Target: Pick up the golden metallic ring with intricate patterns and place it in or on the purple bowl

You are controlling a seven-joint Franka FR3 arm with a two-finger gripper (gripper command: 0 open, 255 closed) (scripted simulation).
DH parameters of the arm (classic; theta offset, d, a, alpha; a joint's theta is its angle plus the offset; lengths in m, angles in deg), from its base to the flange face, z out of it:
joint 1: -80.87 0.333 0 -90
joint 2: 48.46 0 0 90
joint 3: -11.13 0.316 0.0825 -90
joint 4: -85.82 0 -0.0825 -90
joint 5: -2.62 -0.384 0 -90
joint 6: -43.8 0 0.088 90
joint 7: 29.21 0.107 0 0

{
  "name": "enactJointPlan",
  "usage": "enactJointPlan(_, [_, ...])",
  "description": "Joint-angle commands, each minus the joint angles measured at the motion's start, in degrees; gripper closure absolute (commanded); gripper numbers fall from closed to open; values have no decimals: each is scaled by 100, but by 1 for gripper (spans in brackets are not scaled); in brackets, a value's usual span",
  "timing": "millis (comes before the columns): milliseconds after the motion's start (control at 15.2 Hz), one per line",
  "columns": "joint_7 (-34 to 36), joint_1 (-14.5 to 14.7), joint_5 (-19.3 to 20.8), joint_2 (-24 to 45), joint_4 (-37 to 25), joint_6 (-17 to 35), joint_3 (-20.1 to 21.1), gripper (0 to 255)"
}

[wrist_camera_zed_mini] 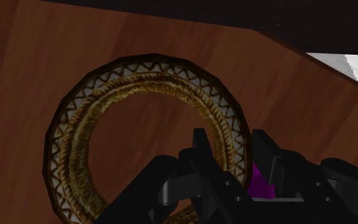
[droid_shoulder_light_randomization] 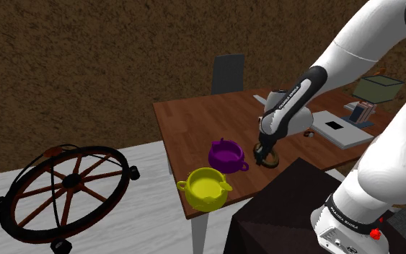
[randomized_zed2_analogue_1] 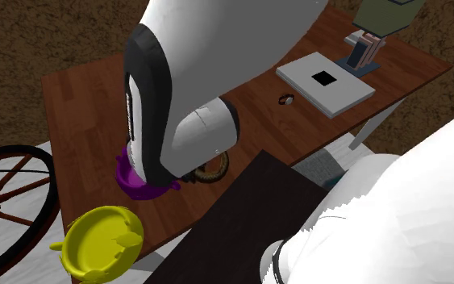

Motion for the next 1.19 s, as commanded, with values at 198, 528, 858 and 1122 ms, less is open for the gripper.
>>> enactJointPlan(198, [305,-99,392,-632,34,-588,7,255])
enactJointPlan(528, [460,-187,586,-1183,9,-1159,48,255])
enactJointPlan(858, [557,-250,696,-1683,-64,-1728,89,255])
enactJointPlan(1122, [606,-281,744,-1994,-140,-2113,115,255])
